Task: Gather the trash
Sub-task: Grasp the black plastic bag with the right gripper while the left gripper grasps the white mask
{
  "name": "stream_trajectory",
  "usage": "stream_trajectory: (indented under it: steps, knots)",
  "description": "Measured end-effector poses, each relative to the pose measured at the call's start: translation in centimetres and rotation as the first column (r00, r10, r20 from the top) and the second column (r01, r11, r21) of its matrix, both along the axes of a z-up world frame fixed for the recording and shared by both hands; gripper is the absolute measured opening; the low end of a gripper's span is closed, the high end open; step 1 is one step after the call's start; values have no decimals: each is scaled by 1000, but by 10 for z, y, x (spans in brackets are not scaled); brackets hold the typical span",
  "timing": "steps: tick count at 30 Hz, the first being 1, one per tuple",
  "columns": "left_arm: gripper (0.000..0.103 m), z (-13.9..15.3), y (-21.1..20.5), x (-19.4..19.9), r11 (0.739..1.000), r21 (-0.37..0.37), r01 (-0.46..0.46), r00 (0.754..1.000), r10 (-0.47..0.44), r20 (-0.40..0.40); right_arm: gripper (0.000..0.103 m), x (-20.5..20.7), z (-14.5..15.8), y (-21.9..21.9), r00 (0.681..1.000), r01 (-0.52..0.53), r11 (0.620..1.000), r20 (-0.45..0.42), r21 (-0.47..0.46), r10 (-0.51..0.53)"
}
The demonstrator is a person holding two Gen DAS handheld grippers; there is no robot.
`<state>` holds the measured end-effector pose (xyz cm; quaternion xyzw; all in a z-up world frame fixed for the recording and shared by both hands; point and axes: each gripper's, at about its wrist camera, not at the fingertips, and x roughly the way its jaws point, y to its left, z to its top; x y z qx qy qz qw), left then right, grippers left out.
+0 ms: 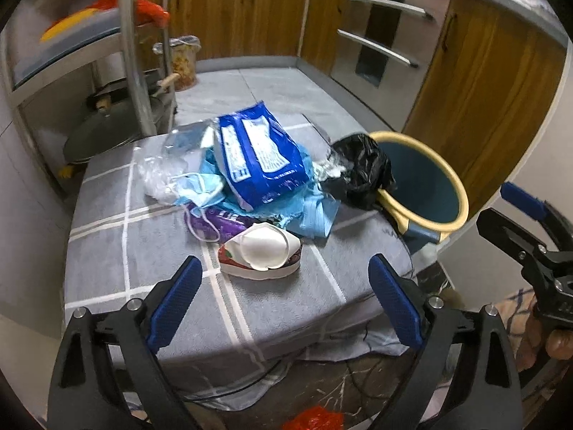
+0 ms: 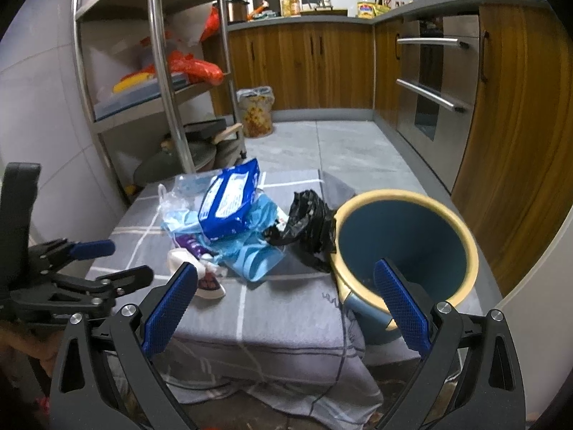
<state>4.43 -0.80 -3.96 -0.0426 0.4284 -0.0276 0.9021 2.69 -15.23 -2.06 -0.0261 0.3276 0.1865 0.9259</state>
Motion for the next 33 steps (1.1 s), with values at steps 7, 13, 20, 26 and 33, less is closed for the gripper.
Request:
stream_trajectory:
  steps: [7, 13, 20, 26, 33]
  knots:
    - [88, -2, 3, 17, 996, 35, 81, 995, -79, -54, 98, 9, -4, -7, 999, 4, 1000, -45, 14, -4]
    - [88, -3, 5, 30, 977, 89, 194, 979, -187, -80, 98, 25, -8, -4, 996, -9, 1000, -94, 18, 11]
    - [86, -28, 8, 54, 916, 121, 383, 918, -362, -166, 98, 68, -16, -3, 984, -4, 1000, -179, 17, 7]
    - [85, -51, 14, 68, 898, 135, 418, 896, -384, -223, 98, 115, -32, 0, 967, 2, 999, -255, 33, 7]
    - [85, -67, 7, 78, 875, 140, 463, 871, -421, -253, 98, 158, -48, 13, 950, -16, 999, -309, 42, 28]
